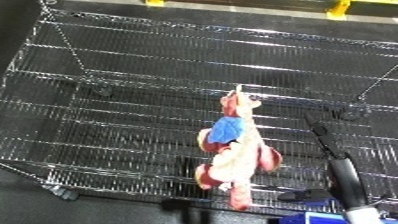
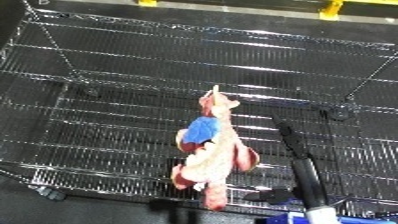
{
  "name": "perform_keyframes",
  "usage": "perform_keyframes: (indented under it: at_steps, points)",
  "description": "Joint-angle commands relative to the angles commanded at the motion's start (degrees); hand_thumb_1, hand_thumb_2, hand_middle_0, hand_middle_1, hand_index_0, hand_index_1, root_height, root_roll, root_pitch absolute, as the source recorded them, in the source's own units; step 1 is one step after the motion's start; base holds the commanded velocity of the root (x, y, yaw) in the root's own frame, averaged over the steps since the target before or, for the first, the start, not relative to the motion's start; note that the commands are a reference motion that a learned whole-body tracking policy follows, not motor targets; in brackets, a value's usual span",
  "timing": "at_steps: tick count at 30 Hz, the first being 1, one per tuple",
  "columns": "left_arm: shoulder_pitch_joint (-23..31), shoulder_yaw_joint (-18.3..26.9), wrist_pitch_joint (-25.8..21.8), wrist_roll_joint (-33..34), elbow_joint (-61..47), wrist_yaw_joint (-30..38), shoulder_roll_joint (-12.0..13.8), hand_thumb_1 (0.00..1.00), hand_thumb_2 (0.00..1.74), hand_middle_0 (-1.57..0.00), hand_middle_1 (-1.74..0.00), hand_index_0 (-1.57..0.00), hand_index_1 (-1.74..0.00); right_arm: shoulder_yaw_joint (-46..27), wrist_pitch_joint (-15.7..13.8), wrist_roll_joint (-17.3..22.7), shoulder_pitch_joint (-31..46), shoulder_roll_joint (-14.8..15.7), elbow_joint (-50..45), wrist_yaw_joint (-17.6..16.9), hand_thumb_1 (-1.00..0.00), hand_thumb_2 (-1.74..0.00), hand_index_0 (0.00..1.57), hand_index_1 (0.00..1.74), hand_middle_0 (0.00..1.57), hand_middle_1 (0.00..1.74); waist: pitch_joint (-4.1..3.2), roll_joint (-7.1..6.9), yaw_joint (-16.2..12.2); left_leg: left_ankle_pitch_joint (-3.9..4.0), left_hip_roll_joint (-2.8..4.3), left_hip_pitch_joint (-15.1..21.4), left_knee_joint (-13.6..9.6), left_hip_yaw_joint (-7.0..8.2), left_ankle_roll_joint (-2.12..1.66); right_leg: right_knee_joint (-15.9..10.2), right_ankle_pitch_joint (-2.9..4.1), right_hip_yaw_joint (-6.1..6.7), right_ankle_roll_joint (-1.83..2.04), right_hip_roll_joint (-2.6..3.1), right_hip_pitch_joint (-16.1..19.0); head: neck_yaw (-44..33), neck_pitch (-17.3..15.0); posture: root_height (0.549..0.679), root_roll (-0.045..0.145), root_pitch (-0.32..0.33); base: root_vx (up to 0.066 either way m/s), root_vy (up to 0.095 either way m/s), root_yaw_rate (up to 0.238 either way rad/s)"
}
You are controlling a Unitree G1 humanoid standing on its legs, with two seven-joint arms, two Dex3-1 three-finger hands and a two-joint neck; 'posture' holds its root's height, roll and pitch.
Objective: Pick up the object and place it into the box
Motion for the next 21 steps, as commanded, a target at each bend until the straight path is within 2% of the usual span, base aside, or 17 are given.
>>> perform_keyframes:
  at_steps: [9,14,18,21]
  points:
    - [0.1,-0.4,-0.3,-0.1,0.0,-0.3,0.4,1.0,1.74,-1.57,-1.74,-1.57,-1.74,2.4,0.5,-1.3,-2.5,-1.5,1.2,0.9,0.0,0.0,0.0,0.0,0.0,0.0,0.05,0.27,0.5,0.19,-0.14,-0.2,-0.1,-0.17,-0.04,-0.1,0.32,-0.04,-0.05,-0.15,-0.1,1.3,-1.7,0.637,0.037,-0.169,-0.001,0.004,0.011]
    - [0.4,-1.2,-0.7,-0.6,0.0,-0.7,1.1,1.0,1.74,-1.57,-1.74,-1.57,-1.74,6.8,0.9,-2.8,-8.8,-5.6,5.0,1.9,0.0,0.0,0.0,0.0,0.0,0.0,0.16,0.46,1.6,0.35,-0.32,-0.5,0.1,-0.44,-0.1,-0.1,0.64,-0.09,-0.05,-0.25,-0.3,3.2,-2.8,0.636,0.036,-0.17,-0.001,0.0,0.024]
    - [1.0,-2.3,-1.0,-1.6,-0.3,-1.1,2.0,1.0,1.74,-1.57,-1.74,-1.57,-1.74,11.7,1.4,-3.8,-15.4,-9.8,9.0,2.7,0.0,0.0,0.0,0.0,0.0,0.0,0.22,0.62,2.7,0.47,-0.39,-0.8,0.2,-0.67,-0.26,-0.1,0.97,-0.24,0.03,-0.39,-0.5,4.6,-3.5,0.636,0.035,-0.17,0.002,-0.001,0.025]
    - [1.3,-3.1,-1.2,-2.2,-0.6,-1.5,2.8,1.0,1.74,-1.57,-1.74,-1.57,-1.74,15.3,1.7,-4.3,-19.6,-11.9,11.9,3.3,0.0,0.0,0.0,0.0,0.0,0.0,0.39,0.76,3.5,0.53,-0.47,-1.0,0.4,-0.91,-0.37,-0.1,1.12,-0.36,0.09,-0.48,-0.6,5.4,-3.8,0.636,0.035,-0.169,0.001,-0.001,0.031]
